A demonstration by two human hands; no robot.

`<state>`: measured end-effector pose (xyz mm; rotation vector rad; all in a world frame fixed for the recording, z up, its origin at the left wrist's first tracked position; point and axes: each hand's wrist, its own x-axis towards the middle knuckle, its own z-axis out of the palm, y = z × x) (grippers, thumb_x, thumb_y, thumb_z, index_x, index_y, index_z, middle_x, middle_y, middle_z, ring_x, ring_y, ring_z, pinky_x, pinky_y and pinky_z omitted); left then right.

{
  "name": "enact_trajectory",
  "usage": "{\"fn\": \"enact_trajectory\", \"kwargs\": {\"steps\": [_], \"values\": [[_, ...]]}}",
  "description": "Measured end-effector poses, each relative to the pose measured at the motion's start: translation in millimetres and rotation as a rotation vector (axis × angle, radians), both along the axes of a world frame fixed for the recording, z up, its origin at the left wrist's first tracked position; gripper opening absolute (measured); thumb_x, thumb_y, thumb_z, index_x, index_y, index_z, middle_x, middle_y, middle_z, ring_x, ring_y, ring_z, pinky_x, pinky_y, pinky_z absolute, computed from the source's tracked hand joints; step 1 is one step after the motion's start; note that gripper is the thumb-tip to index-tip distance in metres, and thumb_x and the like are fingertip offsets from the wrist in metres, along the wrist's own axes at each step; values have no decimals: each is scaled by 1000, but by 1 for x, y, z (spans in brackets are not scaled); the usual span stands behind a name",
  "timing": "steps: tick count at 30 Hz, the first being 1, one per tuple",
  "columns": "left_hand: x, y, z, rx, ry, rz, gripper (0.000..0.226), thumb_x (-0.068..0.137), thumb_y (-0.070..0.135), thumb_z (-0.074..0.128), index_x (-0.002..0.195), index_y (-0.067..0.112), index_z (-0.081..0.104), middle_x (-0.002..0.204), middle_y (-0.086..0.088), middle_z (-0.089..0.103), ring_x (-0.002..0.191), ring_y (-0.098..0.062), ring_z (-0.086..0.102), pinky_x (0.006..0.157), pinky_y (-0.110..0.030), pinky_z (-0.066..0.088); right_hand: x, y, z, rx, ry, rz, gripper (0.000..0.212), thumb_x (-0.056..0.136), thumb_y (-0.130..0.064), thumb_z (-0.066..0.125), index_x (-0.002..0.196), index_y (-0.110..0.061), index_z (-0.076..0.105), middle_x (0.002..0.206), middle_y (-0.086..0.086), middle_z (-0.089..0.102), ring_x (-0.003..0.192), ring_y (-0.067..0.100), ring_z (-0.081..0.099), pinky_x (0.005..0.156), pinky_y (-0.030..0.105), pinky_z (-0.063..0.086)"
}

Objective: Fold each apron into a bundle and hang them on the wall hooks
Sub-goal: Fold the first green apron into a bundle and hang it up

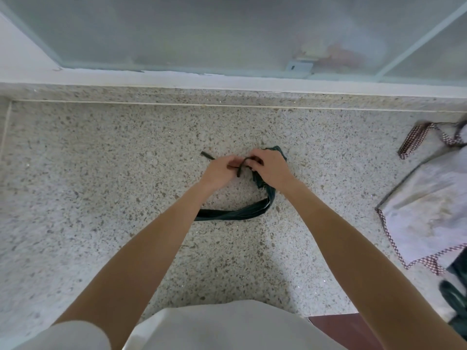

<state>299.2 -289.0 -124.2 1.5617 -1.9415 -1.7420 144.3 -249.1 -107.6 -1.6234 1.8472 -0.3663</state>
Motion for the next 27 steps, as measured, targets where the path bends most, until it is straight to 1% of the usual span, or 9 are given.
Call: {"fn": "enact_trajectory", "kwargs": {"steps": [4, 9, 11, 14, 16, 18, 20, 24, 27], "values": [[-10, 10, 0, -129, 53, 12, 32, 85, 11, 63, 117, 15, 61, 96, 3, 61, 85, -10, 57, 71, -6, 41, -2, 1, 4, 13, -28, -40, 14, 91, -18, 59, 90, -6, 66, 75, 4, 62, 71, 15, 52, 64, 25, 37], [-13, 9, -10, -337, -185, -72, 20, 87, 38, 61, 94, 20, 67, 101, 0, 60, 91, -16, 57, 81, -34, 46, -3, -2, 5, 41, 46, -42, 12, 89, -18, 61, 92, -7, 64, 82, 5, 64, 78, 18, 57, 72, 30, 46], [-10, 11, -6, -311, -159, -36, 24, 89, 42, 57, 93, 20, 66, 95, 2, 67, 86, -13, 61, 82, -35, 48, -1, -3, 7, 52, 164, 21, 13, 92, -18, 56, 93, -6, 63, 86, 8, 65, 81, 23, 59, 74, 34, 47], [-10, 18, 0, -174, -38, 49, 22, 92, 39, 55, 81, 23, 65, 73, 6, 66, 61, -4, 55, 55, -12, 39, 1, -4, 8, 93, 244, 67, 19, 95, -13, 48, 89, -2, 62, 87, 14, 64, 82, 29, 59, 70, 36, 45], [-11, 23, 0, -85, 43, 122, 19, 90, 31, 60, 72, 25, 63, 66, 9, 62, 57, -2, 52, 49, -8, 34, 0, -6, 7, 133, 223, 65, 21, 95, -10, 45, 86, -1, 61, 87, 17, 64, 82, 31, 59, 67, 36, 43], [-13, 21, -2, 1, 98, 195, 4, 83, 25, 69, 82, 21, 69, 80, 3, 69, 72, -6, 61, 63, -7, 41, -1, -8, 7, 182, 203, 63, 22, 96, -13, 43, 88, 0, 59, 88, 17, 63, 81, 32, 59, 67, 36, 43], [-16, 17, -5, 26, 116, 220, 9, 77, 21, 76, 82, 19, 68, 84, 2, 70, 79, -9, 64, 74, -16, 48, -3, -8, 9, 222, 161, 52, 25, 98, -16, 41, 92, 1, 58, 91, 17, 63, 83, 31, 58, 68, 35, 42], [-23, 15, -1, 67, 250, 244, 20, 75, 7, 75, 81, 14, 58, 82, 4, 66, 77, -7, 64, 73, -14, 51, -11, -7, 19, 226, 37, 24, 24, 98, -19, 43, 96, -3, 61, 90, 8, 62, 82, 21, 55, 70, 27, 39], [-22, 17, 0, -74, 281, 177, 16, 78, 8, 72, 90, 11, 60, 86, 2, 67, 79, -6, 64, 76, -15, 51, -18, -2, 25, 208, -25, 64, 15, 96, -21, 50, 91, -11, 59, 82, -2, 57, 77, 15, 52, 68, 22, 34]]}}
